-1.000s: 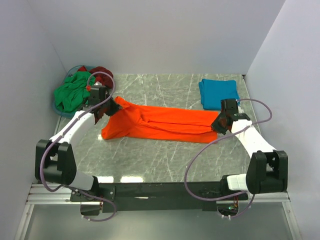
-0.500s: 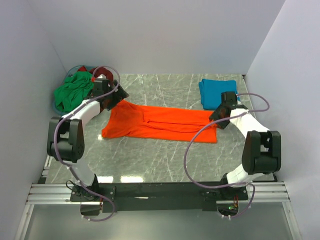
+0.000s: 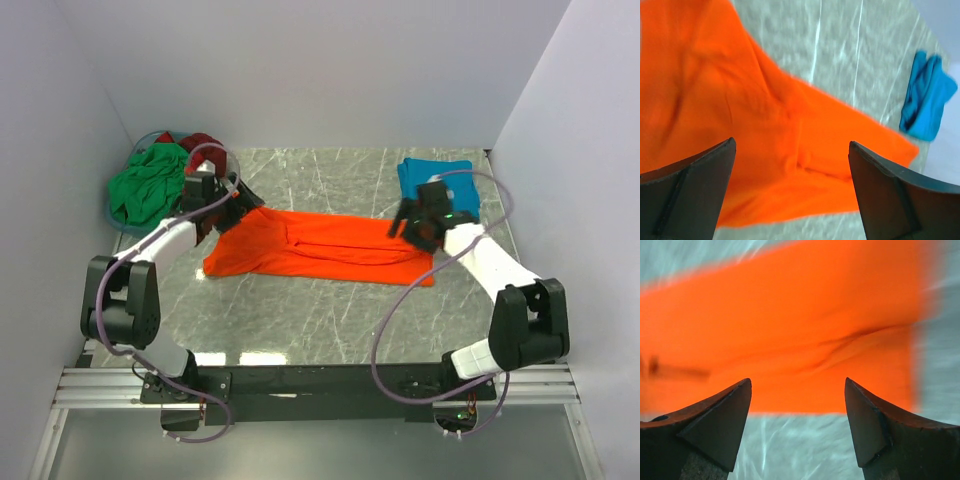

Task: Fold and stack the t-shirts
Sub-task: Fold the tshirt

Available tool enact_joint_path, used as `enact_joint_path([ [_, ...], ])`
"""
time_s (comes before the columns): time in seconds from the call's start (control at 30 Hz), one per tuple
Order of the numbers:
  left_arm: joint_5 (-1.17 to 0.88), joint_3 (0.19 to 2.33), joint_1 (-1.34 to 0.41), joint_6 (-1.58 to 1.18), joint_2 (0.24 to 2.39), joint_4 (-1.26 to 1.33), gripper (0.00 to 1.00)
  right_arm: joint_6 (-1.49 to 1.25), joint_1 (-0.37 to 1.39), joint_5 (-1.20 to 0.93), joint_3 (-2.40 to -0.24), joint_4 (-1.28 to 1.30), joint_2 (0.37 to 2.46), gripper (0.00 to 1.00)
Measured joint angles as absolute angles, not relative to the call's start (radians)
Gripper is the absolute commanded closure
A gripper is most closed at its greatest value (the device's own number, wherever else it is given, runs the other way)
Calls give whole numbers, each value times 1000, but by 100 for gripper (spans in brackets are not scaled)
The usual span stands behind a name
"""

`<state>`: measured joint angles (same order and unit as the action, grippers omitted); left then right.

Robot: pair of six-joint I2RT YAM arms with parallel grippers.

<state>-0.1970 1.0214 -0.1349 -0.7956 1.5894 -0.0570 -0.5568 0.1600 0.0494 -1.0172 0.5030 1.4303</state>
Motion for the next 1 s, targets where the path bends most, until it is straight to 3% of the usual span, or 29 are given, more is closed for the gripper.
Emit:
enact_joint_path([
  [0.17, -217, 904, -181, -811, 1547, -21, 0, -544, 393, -70, -975, 442, 1485, 19],
  [0.37, -216, 796, -184, -830, 1546, 7, 1, -579, 529, -129, -993, 373, 1651, 19],
  [1.0, -205, 756, -109, -831, 1597, 109, 1, -611, 564, -63, -1208, 324, 1861, 19],
])
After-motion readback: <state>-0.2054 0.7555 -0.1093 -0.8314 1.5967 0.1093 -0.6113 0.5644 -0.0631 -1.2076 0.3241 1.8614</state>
